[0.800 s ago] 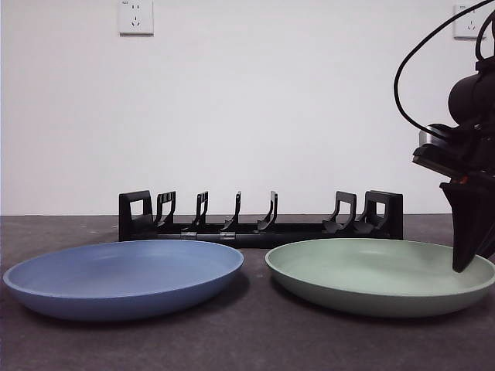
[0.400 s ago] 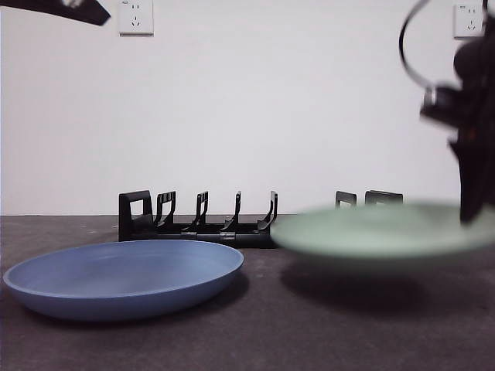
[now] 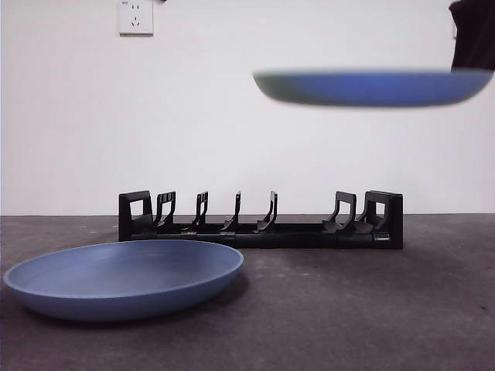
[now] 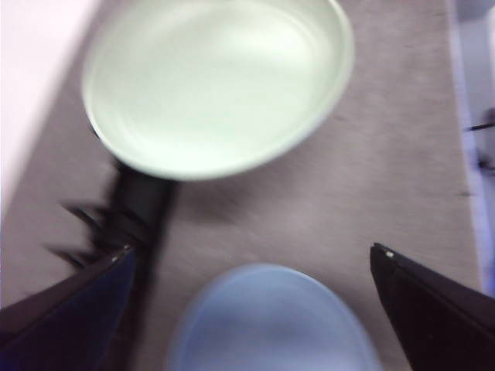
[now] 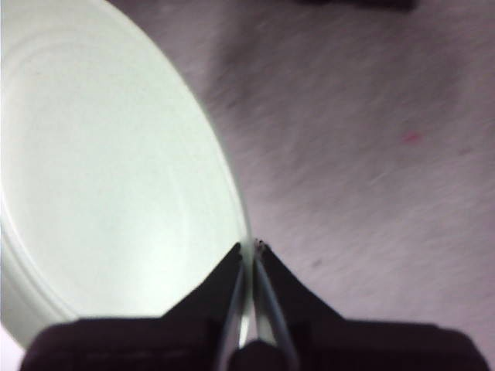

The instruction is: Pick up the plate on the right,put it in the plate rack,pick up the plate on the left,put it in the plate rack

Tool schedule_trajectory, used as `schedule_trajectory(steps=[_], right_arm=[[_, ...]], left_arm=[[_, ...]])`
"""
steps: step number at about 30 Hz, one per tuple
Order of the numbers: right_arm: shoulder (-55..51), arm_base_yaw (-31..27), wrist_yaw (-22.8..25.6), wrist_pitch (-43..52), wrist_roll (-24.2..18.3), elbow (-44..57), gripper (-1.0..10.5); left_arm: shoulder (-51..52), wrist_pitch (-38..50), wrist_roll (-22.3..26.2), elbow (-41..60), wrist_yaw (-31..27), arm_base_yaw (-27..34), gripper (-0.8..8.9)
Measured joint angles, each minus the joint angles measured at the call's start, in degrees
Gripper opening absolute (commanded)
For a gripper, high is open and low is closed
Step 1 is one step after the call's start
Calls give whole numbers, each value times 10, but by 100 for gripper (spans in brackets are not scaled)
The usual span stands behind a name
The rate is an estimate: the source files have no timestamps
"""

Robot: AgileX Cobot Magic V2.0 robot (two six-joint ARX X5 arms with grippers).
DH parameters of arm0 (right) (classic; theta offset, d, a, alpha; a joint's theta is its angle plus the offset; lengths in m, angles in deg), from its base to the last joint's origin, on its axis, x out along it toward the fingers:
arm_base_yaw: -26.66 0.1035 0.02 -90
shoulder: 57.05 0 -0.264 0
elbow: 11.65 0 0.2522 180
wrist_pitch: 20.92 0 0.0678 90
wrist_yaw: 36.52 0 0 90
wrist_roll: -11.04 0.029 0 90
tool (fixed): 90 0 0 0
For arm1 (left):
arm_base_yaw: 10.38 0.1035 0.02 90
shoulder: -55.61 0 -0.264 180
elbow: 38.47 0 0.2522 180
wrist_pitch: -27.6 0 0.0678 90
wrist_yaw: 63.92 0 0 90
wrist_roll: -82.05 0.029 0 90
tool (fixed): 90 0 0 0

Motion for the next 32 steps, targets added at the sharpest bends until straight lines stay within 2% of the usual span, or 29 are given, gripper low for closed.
schedule_trajectory(steps=[2,8,13,15,23,26,28,32], right_arm=[[0,2,-17,-19,0,-2,-16],[0,29,-19,-52,0,-9,-16],[0,51,-19,-58,0,-9,-16],[0,58,-19,-58,0,-9,-16],[0,63,-19,-59,0,-9,-16],[0,63,-19,-58,0,-9,-16],[0,63,-19,-58,0,-9,-16],[0,63,-19,-56,0,-9,-16]], left_arm=[[-5,27,44,0,-35,-32,659],[-43,51,191,0,-132,-110,659],[-87,51,261,0,-179,-146,650],[-99,52,274,0,-186,-154,583],[-119,56,289,0,-200,-167,153],[-119,56,289,0,-202,-167,27],[-119,56,289,0,-202,-167,-8],[-119,56,289,0,-202,-167,-8]])
